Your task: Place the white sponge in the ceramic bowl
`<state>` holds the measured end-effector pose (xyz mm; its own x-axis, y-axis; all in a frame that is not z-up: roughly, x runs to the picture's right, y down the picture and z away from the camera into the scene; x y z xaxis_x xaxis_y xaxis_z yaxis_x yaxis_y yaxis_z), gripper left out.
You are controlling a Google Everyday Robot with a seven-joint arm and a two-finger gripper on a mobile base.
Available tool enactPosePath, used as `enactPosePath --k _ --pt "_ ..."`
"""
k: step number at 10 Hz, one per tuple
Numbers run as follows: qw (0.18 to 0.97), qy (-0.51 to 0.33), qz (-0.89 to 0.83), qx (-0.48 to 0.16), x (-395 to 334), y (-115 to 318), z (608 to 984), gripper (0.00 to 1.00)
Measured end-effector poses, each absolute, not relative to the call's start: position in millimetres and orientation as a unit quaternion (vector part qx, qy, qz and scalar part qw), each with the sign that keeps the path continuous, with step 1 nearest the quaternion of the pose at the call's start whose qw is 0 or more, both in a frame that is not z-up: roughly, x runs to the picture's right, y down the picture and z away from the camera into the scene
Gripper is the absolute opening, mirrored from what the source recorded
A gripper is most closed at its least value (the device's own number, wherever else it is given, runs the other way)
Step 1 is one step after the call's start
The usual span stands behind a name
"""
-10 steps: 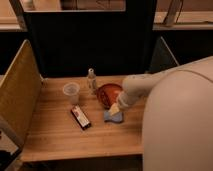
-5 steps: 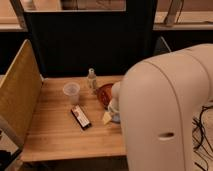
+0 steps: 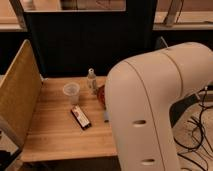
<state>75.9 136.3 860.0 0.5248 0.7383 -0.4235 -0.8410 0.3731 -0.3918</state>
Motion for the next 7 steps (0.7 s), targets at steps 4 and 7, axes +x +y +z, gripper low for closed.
enactPosePath --k 4,7 --pt "0.808 0.109 0.489 -0.309 79.8 160.9 871.0 0.63" --pt "0.803 0.112 0.49 -0.321 72.5 170.2 880.5 0.61"
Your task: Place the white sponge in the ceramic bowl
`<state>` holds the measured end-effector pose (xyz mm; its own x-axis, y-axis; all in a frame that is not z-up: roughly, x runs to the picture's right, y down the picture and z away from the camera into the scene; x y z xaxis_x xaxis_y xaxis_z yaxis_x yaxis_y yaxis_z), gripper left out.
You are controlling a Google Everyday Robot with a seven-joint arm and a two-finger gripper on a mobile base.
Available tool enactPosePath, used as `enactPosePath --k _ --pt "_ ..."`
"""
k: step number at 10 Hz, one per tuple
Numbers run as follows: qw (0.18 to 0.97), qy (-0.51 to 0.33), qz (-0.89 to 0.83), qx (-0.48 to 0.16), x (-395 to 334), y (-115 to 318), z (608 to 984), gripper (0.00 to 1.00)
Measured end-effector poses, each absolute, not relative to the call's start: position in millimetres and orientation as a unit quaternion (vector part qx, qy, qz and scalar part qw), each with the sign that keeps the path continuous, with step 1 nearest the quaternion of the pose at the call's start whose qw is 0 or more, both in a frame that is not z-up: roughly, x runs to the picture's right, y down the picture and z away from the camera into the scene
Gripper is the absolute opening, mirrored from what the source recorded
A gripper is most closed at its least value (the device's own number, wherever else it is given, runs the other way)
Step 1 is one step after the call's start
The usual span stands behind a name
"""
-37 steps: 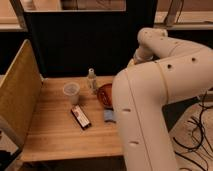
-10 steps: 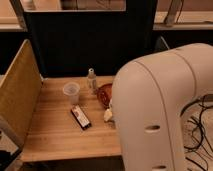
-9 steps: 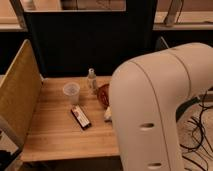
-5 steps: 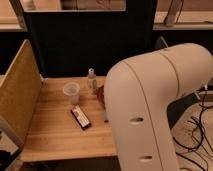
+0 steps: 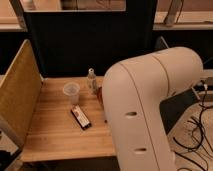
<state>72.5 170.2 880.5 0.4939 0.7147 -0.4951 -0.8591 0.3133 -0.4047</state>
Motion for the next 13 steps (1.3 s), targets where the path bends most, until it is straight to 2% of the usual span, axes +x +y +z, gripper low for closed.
enactPosePath --k 6,7,13 --pt "0.803 0.1 0.502 -0.307 74.0 161.7 882.0 0.04" --pt "0.798 0.096 0.511 -0.305 76.7 160.6 879.5 0.0" --pt "0.779 0.05 0.547 -0.301 83.3 151.4 853.7 0.0"
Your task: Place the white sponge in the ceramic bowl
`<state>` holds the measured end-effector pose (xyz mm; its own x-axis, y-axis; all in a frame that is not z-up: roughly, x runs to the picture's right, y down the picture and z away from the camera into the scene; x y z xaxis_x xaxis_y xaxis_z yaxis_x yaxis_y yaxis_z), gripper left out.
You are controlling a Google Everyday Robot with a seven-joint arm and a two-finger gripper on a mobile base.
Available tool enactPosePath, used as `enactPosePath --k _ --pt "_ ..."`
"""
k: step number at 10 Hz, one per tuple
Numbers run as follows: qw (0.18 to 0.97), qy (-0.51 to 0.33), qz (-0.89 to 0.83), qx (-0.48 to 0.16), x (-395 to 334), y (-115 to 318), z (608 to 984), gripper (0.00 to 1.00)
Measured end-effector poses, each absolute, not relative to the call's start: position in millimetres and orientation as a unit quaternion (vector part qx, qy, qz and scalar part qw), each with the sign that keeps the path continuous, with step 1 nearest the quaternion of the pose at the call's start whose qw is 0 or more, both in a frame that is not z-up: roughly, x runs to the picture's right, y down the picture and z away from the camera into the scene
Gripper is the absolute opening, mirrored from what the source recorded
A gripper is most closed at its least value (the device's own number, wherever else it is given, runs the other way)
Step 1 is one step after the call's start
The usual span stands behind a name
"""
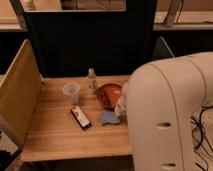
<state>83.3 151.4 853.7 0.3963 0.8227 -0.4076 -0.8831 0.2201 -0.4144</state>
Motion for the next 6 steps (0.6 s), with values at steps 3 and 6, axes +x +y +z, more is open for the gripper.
enactPosePath --k 3,6 --pt "0.782 0.023 0.556 -0.281 87.4 129.1 836.2 0.0" --pt "0.796 -0.013 0.56 -0.229 96.8 74.1 806.2 0.0"
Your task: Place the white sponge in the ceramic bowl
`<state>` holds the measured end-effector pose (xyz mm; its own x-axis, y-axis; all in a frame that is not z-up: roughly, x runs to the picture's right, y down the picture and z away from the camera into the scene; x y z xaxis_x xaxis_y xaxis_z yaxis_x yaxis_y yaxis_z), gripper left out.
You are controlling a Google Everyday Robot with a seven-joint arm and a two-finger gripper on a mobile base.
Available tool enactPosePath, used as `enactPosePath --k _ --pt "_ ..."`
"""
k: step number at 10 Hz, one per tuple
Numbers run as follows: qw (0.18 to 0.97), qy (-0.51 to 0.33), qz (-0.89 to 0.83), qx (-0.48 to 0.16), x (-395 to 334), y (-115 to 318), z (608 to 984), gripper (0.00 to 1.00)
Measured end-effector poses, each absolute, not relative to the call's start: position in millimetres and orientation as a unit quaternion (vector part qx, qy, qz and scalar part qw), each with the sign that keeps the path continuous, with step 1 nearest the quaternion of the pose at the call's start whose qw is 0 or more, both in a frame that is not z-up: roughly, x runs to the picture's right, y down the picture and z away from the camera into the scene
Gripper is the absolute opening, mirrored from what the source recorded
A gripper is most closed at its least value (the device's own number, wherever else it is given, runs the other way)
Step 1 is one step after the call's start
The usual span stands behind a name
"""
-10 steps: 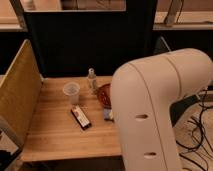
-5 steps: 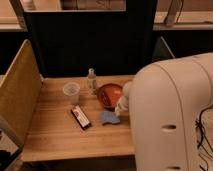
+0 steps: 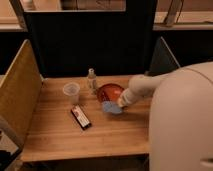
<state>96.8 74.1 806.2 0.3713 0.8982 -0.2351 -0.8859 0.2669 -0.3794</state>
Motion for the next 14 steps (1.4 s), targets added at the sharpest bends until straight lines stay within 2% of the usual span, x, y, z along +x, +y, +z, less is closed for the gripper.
enactPosePath --k 3,8,9,10,14 --pt "0.801 -0.028 0.566 -0.191 100.3 24.4 797.2 0.0" --pt "0.794 -0.015 0.579 -0.185 83.7 -4.9 847.7 0.0" --pt "0.792 -0.014 0.582 -0.185 83.7 -5.9 851.0 0.03" --pt "0.792 -0.014 0.582 -0.185 84.0 -6.1 850.8 0.1" --pt "0.792 -0.014 0.582 -0.185 84.7 -5.9 850.8 0.52"
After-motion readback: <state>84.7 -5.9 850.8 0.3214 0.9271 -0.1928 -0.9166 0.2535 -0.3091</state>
